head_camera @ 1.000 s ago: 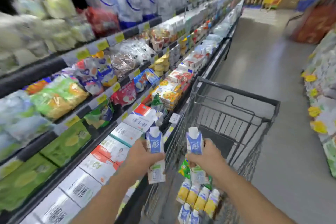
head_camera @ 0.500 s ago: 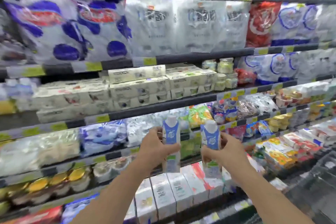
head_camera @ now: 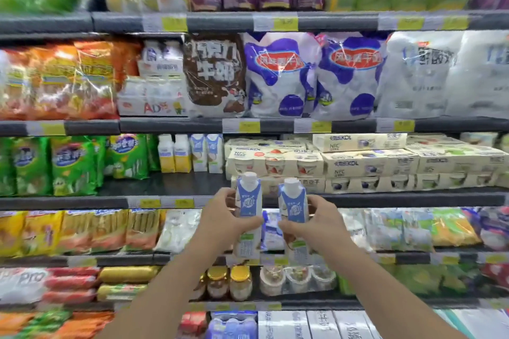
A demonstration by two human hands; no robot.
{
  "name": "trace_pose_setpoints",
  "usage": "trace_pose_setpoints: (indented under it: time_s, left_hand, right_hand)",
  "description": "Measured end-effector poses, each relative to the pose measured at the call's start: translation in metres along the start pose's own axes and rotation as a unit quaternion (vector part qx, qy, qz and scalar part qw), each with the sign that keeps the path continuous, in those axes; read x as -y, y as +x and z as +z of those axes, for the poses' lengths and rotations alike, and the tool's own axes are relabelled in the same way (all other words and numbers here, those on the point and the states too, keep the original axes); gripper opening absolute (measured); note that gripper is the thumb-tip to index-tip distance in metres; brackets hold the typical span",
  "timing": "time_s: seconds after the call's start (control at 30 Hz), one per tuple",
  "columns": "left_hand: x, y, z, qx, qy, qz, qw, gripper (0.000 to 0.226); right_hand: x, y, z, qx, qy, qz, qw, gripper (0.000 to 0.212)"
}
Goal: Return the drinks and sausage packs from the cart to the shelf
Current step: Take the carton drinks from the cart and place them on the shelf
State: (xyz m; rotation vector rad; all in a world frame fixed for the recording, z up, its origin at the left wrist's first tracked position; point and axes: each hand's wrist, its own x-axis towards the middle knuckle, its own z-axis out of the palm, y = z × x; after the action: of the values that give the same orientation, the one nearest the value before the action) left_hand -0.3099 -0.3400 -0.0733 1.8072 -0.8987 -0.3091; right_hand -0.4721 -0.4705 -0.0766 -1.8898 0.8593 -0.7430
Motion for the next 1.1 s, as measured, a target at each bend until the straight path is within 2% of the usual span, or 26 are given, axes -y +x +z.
trace_pose_setpoints:
  time_s: [0.2, 0.37, 0.47, 0.6, 0.77, 0.93, 1.1]
  left_hand:
    - [0.055, 0.034, -0.104, -0.042, 0.018, -0.031, 0.998, 0.051]
    - [0.088, 0.068, -0.143, -0.096, 0.023, -0.05, 0.994, 0.048]
    - [0.094, 0.094, -0.149, -0.125, 0.018, -0.046, 0.991, 0.049]
    - [0.098, 0.125, -0.147, -0.176, 0.003, -0.052, 0.983, 0.059]
    - [0.094, 0.16, -0.142, -0.186, 0.036, -0.041, 0.981, 0.071]
    - [0.101, 0.198, -0.132, -0.168, 0.044, -0.037, 0.984, 0.057]
    - [0.103, 0.23, -0.124, -0.133, 0.042, 0.001, 0.99, 0.048]
  right_hand:
    - [0.056, 0.038, 0.109, 0.044, -0.022, -0.023, 0.999, 0.034]
    - [0.084, 0.071, 0.164, 0.053, -0.04, -0.039, 0.997, 0.033]
    - [0.093, 0.093, 0.179, 0.051, -0.035, -0.045, 0.997, 0.025]
    - [0.102, 0.127, 0.191, 0.023, -0.048, -0.054, 0.997, 0.028]
    - [0.102, 0.171, 0.209, 0.007, -0.074, -0.065, 0.995, 0.029]
    - [0.102, 0.198, 0.226, -0.028, -0.076, -0.038, 0.996, 0.052]
    - [0.097, 0.219, 0.244, -0.058, -0.08, -0.024, 0.995, 0.054]
